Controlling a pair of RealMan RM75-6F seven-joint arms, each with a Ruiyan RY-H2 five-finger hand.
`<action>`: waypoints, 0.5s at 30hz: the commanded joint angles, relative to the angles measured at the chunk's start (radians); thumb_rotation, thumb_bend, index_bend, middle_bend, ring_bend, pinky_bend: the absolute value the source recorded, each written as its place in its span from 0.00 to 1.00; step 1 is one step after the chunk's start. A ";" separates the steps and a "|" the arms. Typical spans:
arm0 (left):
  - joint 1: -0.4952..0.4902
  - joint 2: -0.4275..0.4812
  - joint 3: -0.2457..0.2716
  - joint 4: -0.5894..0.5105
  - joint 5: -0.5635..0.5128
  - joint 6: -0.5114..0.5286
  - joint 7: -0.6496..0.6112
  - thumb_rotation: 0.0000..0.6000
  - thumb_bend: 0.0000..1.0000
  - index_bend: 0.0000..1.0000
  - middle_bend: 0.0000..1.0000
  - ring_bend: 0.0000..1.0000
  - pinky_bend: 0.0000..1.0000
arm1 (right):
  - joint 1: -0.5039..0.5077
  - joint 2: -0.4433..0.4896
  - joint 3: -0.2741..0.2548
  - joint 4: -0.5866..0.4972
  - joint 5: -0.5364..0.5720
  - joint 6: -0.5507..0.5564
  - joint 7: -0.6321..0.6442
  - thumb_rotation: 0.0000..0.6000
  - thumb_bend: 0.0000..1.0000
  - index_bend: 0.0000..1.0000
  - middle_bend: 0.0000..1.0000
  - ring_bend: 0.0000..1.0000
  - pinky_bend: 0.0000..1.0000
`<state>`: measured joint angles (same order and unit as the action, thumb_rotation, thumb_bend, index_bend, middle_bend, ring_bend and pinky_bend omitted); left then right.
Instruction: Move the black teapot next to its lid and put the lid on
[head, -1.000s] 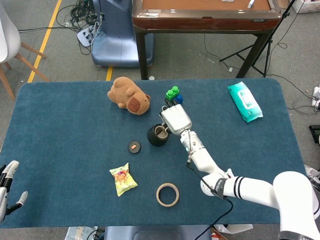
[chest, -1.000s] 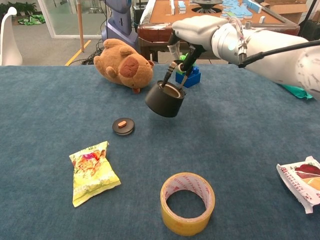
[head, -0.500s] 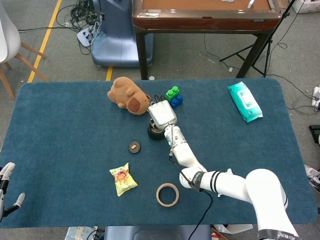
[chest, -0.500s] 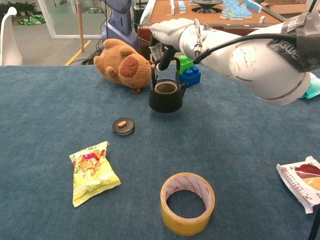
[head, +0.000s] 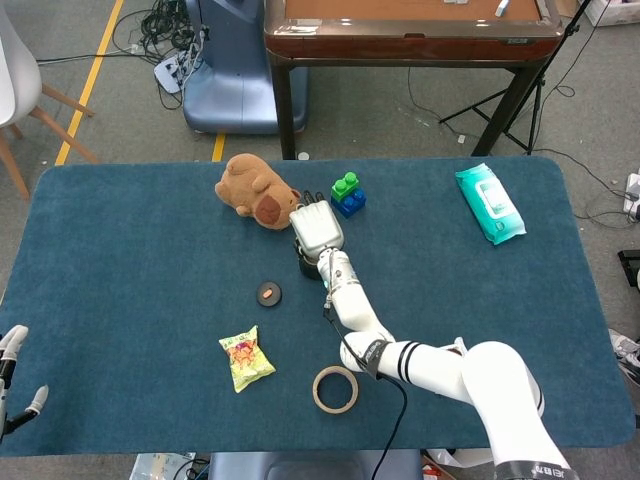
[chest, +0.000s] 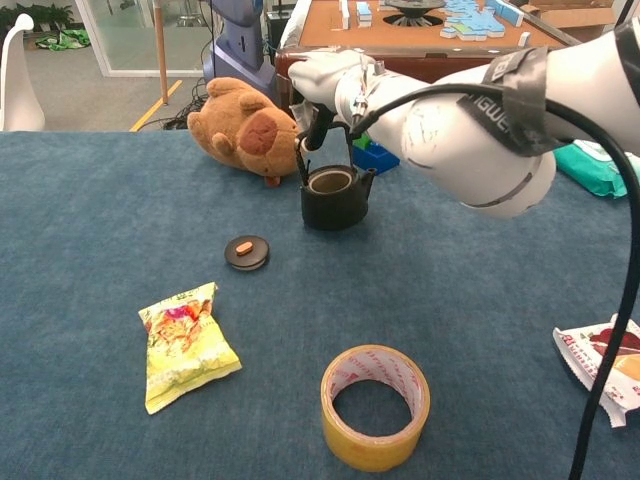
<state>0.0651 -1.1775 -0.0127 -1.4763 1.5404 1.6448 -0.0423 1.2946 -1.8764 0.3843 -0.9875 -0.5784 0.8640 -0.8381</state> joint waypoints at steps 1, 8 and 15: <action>0.001 -0.001 0.000 0.001 -0.002 0.000 -0.001 1.00 0.28 0.04 0.09 0.06 0.06 | 0.007 -0.014 0.002 0.022 0.009 -0.008 0.000 1.00 0.41 0.63 0.41 0.14 0.19; 0.001 -0.003 -0.001 0.005 -0.001 -0.001 -0.005 1.00 0.28 0.04 0.09 0.06 0.06 | 0.014 -0.030 0.004 0.049 0.008 -0.018 0.009 1.00 0.41 0.63 0.41 0.14 0.19; 0.002 -0.006 -0.002 0.010 -0.005 -0.005 -0.010 1.00 0.28 0.04 0.09 0.06 0.06 | 0.035 -0.053 0.013 0.075 0.013 -0.018 -0.003 1.00 0.41 0.63 0.41 0.14 0.19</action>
<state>0.0671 -1.1833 -0.0148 -1.4658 1.5357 1.6401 -0.0523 1.3268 -1.9265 0.3949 -0.9153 -0.5671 0.8461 -0.8405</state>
